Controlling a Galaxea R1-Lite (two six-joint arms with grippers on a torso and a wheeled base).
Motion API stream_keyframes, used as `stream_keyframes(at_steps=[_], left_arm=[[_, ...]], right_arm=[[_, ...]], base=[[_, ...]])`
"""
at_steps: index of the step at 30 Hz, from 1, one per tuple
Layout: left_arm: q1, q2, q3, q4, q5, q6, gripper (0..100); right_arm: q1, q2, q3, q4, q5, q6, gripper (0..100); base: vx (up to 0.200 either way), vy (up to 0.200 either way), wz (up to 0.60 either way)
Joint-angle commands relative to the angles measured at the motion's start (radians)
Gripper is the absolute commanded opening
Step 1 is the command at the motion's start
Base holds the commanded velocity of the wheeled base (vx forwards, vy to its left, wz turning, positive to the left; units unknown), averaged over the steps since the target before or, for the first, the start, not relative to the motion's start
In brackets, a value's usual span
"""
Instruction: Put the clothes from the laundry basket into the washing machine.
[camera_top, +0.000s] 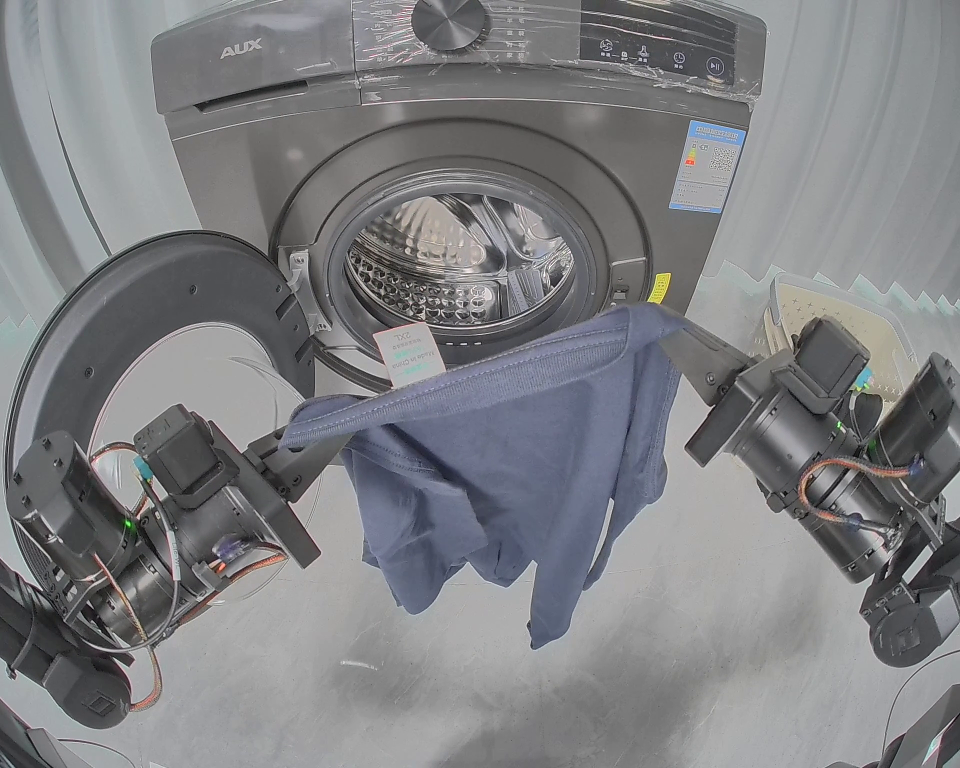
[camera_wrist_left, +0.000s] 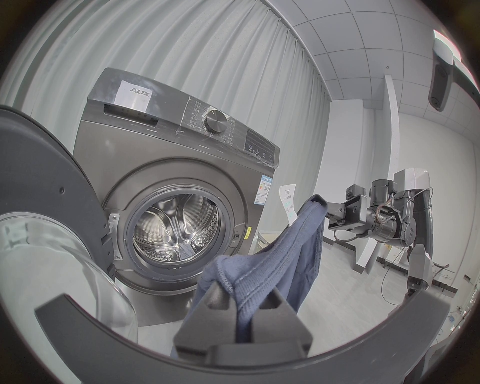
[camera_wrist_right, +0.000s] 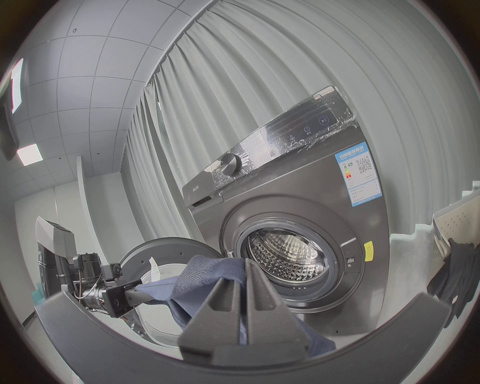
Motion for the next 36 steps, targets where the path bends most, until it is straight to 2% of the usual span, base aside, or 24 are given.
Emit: stream_keyframes(at_steps=[1, 4, 7, 17, 25, 29, 36], left_arm=[[0.005, 0.017, -0.001, -0.002, -0.012, -0.006, 0], [0.000, 0.010, -0.006, -0.002, -0.016, -0.023, 0], [-0.002, 0.003, -0.026, -0.002, -0.010, -0.015, 0], [0.006, 0.005, -0.038, 0.000, -0.026, -0.021, 0], [0.008, 0.089, -0.026, -0.003, -0.067, -0.021, 0], [0.008, 0.054, -0.042, -0.003, -0.067, -0.026, 0], [0.006, -0.012, -0.052, -0.002, -0.073, -0.024, 0]], right_arm=[[0.018, 0.035, 0.009, -0.004, 0.000, 0.004, 0], [0.029, 0.036, 0.014, -0.013, -0.002, 0.010, 0], [0.029, 0.039, 0.005, -0.024, -0.003, 0.016, 0], [0.014, 0.041, -0.052, -0.027, -0.012, 0.023, 0], [0.026, 0.039, -0.020, -0.027, -0.012, 0.027, 0], [0.031, 0.039, 0.002, -0.041, -0.012, 0.030, 0], [0.026, 0.038, -0.026, -0.045, -0.028, 0.032, 0]], base=[[0.000, 0.000, 0.00], [0.000, 0.000, 0.00], [0.000, 0.000, 0.00], [0.000, 0.000, 0.00], [0.000, 0.000, 0.00], [0.000, 0.000, 0.00], [0.000, 0.000, 0.00]])
